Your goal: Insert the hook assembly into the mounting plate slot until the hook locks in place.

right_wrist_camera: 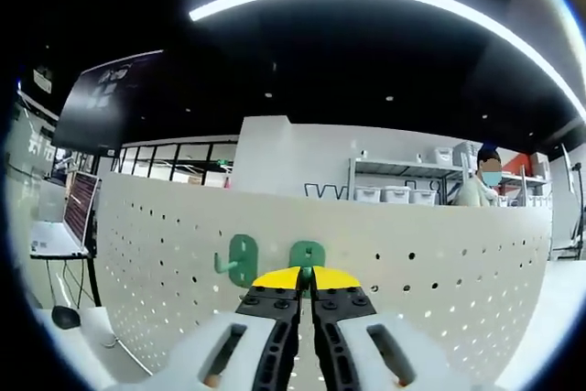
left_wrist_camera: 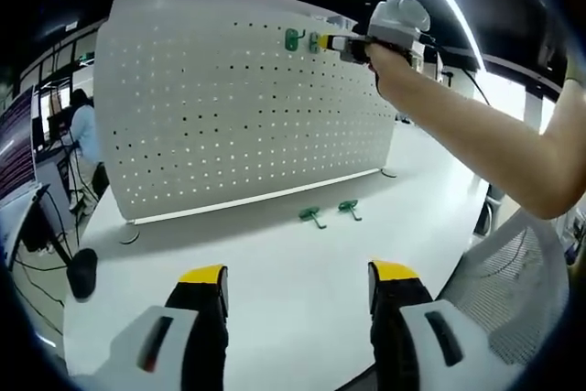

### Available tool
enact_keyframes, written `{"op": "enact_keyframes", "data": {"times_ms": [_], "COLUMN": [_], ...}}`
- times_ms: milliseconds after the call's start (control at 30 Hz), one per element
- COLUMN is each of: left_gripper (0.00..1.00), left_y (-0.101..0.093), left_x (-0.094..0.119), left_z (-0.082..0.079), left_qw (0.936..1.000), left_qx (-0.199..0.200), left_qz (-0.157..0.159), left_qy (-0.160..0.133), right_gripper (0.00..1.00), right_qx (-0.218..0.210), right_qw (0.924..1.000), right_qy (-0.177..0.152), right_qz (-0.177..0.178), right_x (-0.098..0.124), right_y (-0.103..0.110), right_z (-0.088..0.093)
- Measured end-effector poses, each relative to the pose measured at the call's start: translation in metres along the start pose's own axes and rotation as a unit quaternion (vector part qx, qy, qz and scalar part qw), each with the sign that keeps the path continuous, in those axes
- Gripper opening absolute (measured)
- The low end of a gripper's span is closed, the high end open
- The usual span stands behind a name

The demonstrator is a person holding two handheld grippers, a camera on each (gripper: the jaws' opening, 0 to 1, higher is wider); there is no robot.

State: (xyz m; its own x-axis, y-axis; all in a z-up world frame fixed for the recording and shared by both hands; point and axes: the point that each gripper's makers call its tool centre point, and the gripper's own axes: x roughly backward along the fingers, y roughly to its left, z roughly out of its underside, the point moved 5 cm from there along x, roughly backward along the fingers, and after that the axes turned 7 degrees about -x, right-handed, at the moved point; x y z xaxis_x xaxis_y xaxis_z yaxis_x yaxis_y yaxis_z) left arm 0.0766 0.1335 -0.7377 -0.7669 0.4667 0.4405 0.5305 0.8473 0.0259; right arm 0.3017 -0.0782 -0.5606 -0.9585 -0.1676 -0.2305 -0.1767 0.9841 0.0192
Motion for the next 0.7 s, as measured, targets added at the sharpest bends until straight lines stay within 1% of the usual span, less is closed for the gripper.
{"op": "enact_keyframes", "data": {"times_ms": [167, 233, 433, 500, 700], "left_gripper": [0.64, 0.64, 0.65, 0.65, 0.65], "left_y": [0.001, 0.001, 0.000, 0.000, -0.001], "left_x": [0.000, 0.000, -0.001, -0.001, -0.001], "left_z": [0.000, 0.000, 0.000, 0.000, -0.001], "left_qw": [1.0000, 1.0000, 1.0000, 1.0000, 1.0000], "left_qx": [0.003, 0.004, -0.002, 0.000, -0.004], "left_qz": [-0.003, -0.002, 0.001, 0.001, 0.003], "left_qy": [0.000, 0.001, 0.000, -0.001, 0.000], "right_gripper": [0.01, 0.07, 0.16, 0.19, 0.19], "right_qx": [0.001, 0.002, -0.011, -0.013, -0.008], "right_qw": [1.0000, 1.0000, 0.9996, 0.9996, 0.9996], "right_qy": [-0.006, -0.008, -0.025, -0.026, -0.024], "right_qz": [0.002, 0.001, 0.000, -0.002, -0.006], "right_x": [-0.001, -0.001, 0.002, 0.003, 0.012], "right_y": [0.000, 0.000, -0.001, 0.000, 0.001], "right_z": [0.000, 0.000, -0.003, -0.004, -0.004]}}
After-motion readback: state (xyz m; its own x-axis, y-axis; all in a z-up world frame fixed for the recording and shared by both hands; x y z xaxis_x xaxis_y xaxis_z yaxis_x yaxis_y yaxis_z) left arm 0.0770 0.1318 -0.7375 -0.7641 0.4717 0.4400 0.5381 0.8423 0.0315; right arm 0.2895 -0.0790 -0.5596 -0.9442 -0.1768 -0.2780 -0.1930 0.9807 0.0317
